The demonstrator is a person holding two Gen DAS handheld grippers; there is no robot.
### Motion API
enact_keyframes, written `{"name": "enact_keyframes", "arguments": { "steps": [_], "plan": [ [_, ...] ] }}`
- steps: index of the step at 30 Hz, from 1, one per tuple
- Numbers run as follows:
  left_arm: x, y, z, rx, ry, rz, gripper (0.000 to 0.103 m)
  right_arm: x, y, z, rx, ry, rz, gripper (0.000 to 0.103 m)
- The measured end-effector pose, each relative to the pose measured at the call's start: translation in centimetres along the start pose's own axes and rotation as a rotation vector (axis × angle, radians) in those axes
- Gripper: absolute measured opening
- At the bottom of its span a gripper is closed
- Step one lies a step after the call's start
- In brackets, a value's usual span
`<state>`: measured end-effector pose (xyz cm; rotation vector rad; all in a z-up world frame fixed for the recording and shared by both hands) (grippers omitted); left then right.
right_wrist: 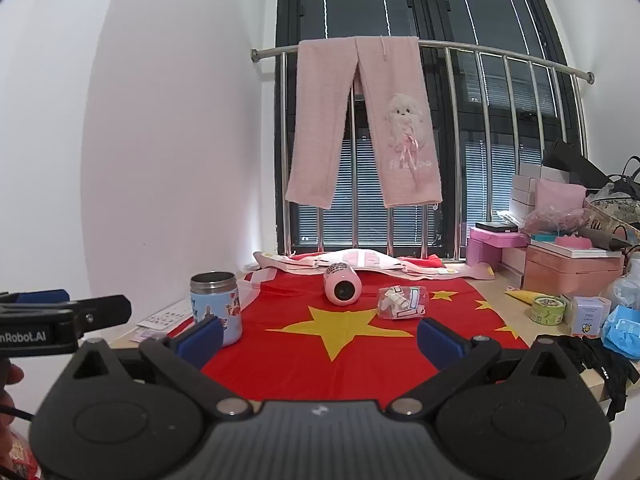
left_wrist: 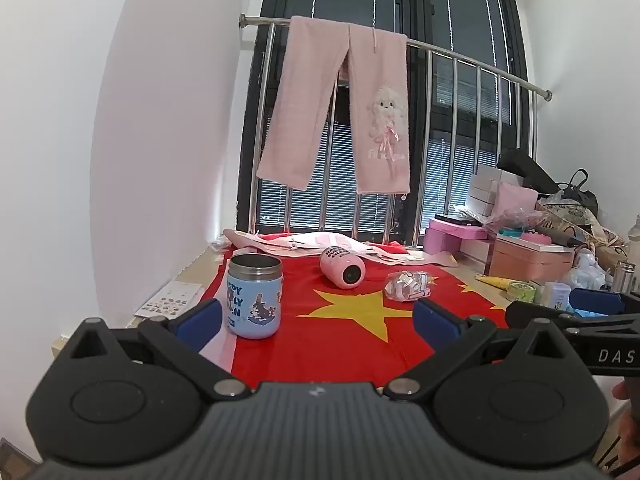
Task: Flip cup upright
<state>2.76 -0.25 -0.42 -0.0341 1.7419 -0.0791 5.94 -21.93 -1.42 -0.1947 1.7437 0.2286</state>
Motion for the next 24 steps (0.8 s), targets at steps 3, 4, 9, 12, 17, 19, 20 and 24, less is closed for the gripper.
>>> {"name": "enact_keyframes", "arguments": {
  "steps": [3, 4, 9, 12, 17, 19, 20, 24],
  "plan": [
    [0.06, 0.02, 0.07, 0.0, 0.001, 0.0, 0.103, 0.0, 0.0, -0.04, 0.0, -0.002, 0.001, 0.103],
    [0.07, 0.0, 0.05, 0.0, 0.001, 0.0, 0.103, 0.01, 0.0, -0.02, 0.0, 0.001, 0.001, 0.103],
    [0.14, 0.04, 0.2, 0.001, 0.003, -0.001, 0.103, -0.01, -0.04, -0.07, 0.0, 0.0, 0.001, 0.103],
    [0.15, 0.02, 0.2, 0.0, 0.003, -0.001, 0.103, 0.0, -0.04, -0.11, 0.0, 0.001, 0.001, 0.103],
    [0.18, 0.01, 0.26, 0.0, 0.004, -0.001, 0.103, -0.02, -0.09, -0.22, 0.0, 0.002, 0.001, 0.103],
    [0.18, 0.02, 0.27, 0.0, 0.004, 0.0, 0.103, -0.03, -0.1, -0.26, 0.0, 0.002, 0.0, 0.103],
    [0.18, 0.02, 0.28, 0.0, 0.005, -0.001, 0.103, -0.02, -0.11, -0.26, 0.0, 0.002, 0.0, 0.103],
    [0.18, 0.01, 0.3, 0.0, 0.005, 0.0, 0.103, -0.02, -0.2, -0.3, 0.0, 0.002, 0.001, 0.103]
  ]
}}
Point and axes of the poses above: each gripper's, at about its wrist camera, not at the fingertips, and z roughly the way its jaws point, y to its left, x to its underside, the point moved 3 cm from there along z, roughly the way its jaws point, and after that the axes turned 1 degree about x, right-handed, at the moved point
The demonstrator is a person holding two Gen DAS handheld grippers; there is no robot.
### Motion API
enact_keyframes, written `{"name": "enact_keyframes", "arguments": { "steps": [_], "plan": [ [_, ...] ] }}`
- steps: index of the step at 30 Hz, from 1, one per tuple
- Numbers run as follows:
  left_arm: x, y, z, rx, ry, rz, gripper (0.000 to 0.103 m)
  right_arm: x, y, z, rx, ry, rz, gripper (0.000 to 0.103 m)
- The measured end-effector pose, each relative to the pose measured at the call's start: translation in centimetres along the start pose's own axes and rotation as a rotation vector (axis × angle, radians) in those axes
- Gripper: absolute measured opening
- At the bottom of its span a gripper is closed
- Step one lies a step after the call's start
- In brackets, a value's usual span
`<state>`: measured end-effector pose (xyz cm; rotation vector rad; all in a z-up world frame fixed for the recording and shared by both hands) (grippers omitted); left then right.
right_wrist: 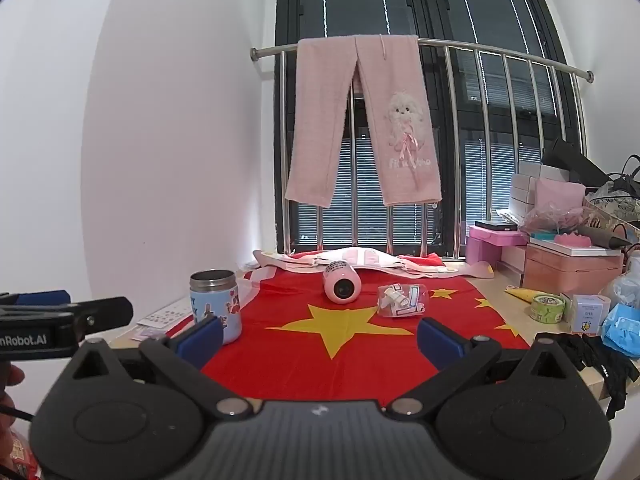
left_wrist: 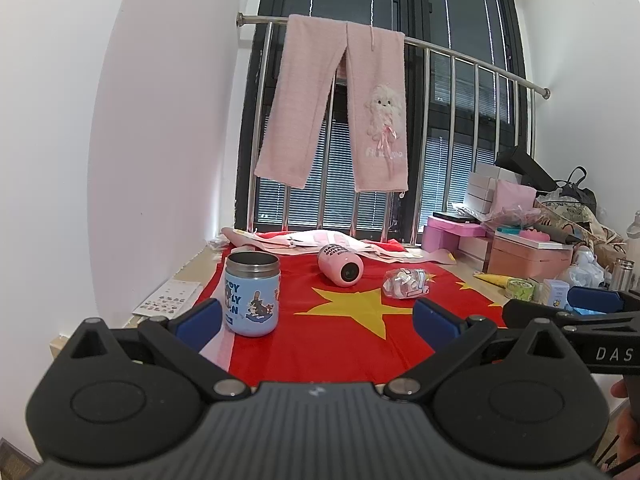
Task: Flip cup upright
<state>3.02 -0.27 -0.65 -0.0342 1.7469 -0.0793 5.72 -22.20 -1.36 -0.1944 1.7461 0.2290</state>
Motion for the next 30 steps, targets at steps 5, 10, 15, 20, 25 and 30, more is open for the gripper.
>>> {"name": "enact_keyframes", "arguments": {
  "steps": [5, 10, 15, 20, 25, 30],
  "plan": [
    [0.0, 0.0, 0.03, 0.0, 0.0, 0.001, 0.103, 0.01, -0.09, -0.04, 0.0, 0.0, 0.0, 0.103],
    [-0.02, -0.03, 0.06, 0.0, 0.001, 0.001, 0.103, 0.02, -0.07, -0.03, 0.0, 0.0, 0.0, 0.103],
    [-0.02, 0.01, 0.04, 0.0, 0.001, 0.001, 0.103, 0.03, -0.04, -0.02, 0.0, 0.001, 0.0, 0.103],
    [-0.03, 0.01, 0.07, 0.0, 0.001, 0.001, 0.103, 0.0, -0.03, -0.05, 0.0, 0.001, 0.0, 0.103],
    [0.33, -0.39, -0.15, 0.003, 0.0, 0.004, 0.103, -0.04, -0.02, -0.09, 0.0, 0.001, 0.0, 0.103],
    [0.28, -0.32, -0.15, 0.003, 0.0, 0.003, 0.103, -0.06, -0.03, -0.13, 0.0, 0.0, 0.0, 0.103]
  ]
}}
Point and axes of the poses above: each gripper's, at about its wrist camera, not at the fingertips, and z roughly the way its jaws point, y to its left, x to its underside, the point moved 3 cm from there along z, roughly the way its jaws point, and after that the axes turned 1 degree about x, right-handed, at the moved point
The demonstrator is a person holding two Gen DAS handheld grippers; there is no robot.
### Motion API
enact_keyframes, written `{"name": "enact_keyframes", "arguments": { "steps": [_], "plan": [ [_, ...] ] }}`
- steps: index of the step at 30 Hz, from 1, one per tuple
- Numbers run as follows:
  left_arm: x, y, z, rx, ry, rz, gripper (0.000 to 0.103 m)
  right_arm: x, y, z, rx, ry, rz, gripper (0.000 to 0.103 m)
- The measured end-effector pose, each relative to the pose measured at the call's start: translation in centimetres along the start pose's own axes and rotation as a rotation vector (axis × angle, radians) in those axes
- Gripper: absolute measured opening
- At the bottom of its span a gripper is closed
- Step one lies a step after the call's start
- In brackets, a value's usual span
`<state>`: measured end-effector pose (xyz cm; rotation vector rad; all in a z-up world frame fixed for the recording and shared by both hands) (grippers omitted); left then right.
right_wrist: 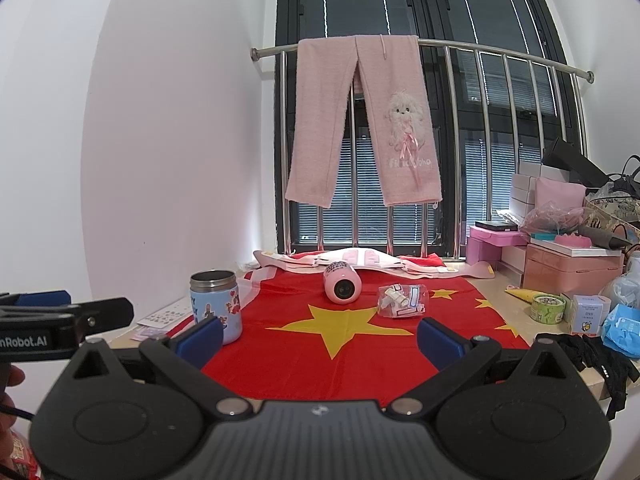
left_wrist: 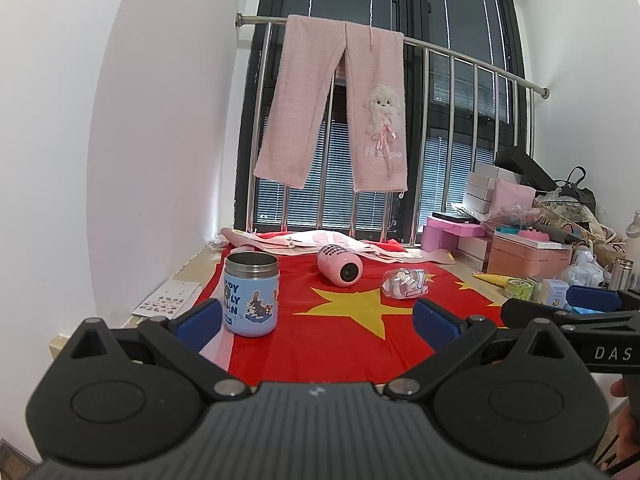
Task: Flip cup upright
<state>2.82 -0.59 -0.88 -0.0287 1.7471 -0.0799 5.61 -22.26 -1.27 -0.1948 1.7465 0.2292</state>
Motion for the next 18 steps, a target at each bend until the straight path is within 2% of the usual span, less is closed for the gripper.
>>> {"name": "enact_keyframes", "arguments": {
  "steps": [18],
  "plan": [
    [-0.01, -0.01, -0.01, 0.0, 0.001, 0.0, 0.103, -0.03, -0.08, -0.12, 0.0, 0.0, 0.0, 0.103]
  ]
}}
Point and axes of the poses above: each gripper's, at about its wrist camera, not at the fingertips, and z roughly the way its jaws point, y to its left, x to its underside, the point moved 3 cm from there along z, roughly the way its jaws point, and after that the axes turned 1 degree about x, right-handed, at the moved point
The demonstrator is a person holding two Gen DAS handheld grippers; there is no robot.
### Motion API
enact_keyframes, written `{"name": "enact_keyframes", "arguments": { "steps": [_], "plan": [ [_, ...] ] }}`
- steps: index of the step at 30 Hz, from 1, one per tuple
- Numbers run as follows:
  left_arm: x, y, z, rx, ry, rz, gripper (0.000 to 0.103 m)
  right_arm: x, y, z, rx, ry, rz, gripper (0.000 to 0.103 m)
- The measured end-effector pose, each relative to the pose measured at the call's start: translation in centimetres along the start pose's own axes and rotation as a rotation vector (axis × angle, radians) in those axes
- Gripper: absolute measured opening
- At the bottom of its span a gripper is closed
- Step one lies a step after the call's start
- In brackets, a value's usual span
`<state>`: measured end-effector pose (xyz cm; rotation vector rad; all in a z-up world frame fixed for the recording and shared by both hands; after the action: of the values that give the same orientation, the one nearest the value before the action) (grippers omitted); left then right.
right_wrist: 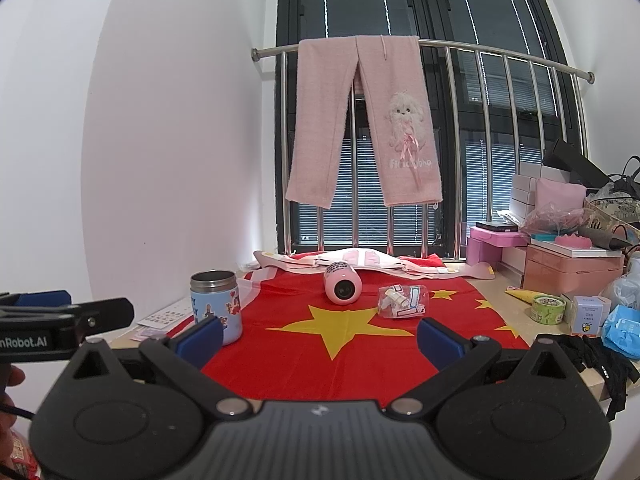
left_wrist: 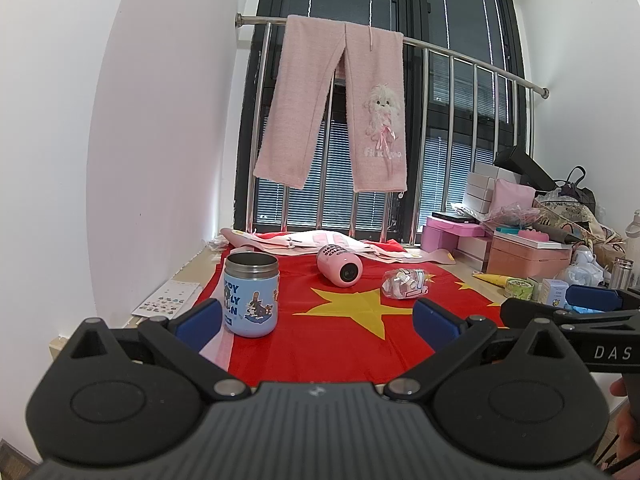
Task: Flip cup upright
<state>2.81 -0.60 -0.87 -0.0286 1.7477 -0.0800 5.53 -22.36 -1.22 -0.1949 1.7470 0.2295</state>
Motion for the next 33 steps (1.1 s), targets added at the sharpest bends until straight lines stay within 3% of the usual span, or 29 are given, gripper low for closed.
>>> {"name": "enact_keyframes", "arguments": {
  "steps": [22, 28, 33],
  "plan": [
    [0.7, -0.9, 0.9, 0.01, 0.024, 0.017, 0.103, 0.4, -0.2, 0.5, 0.002, 0.021, 0.004, 0.103],
    [-0.8, -1.1, 4.2, 0.051, 0.043, 0.065, 0.103, 0.3, -1.8, 3.3, 0.004, 0.049, -0.002, 0.103],
    [-3.0, -2.6, 8.4, 0.131, 0.069, 0.15, 0.103, -0.4, -4.0, 6.5, 0.01, 0.069, -0.011, 0.103]
  ]
}}
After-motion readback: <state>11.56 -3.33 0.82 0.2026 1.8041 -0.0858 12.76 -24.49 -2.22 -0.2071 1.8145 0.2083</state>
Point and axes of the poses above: each gripper's, at about its wrist camera, not at the fingertips, and z roughly the way its jaws point, y to its left, x to its underside, the point moved 3 cm from there along z, roughly the way its jaws point, and after that the axes turned 1 degree about x, right-handed, at the moved point
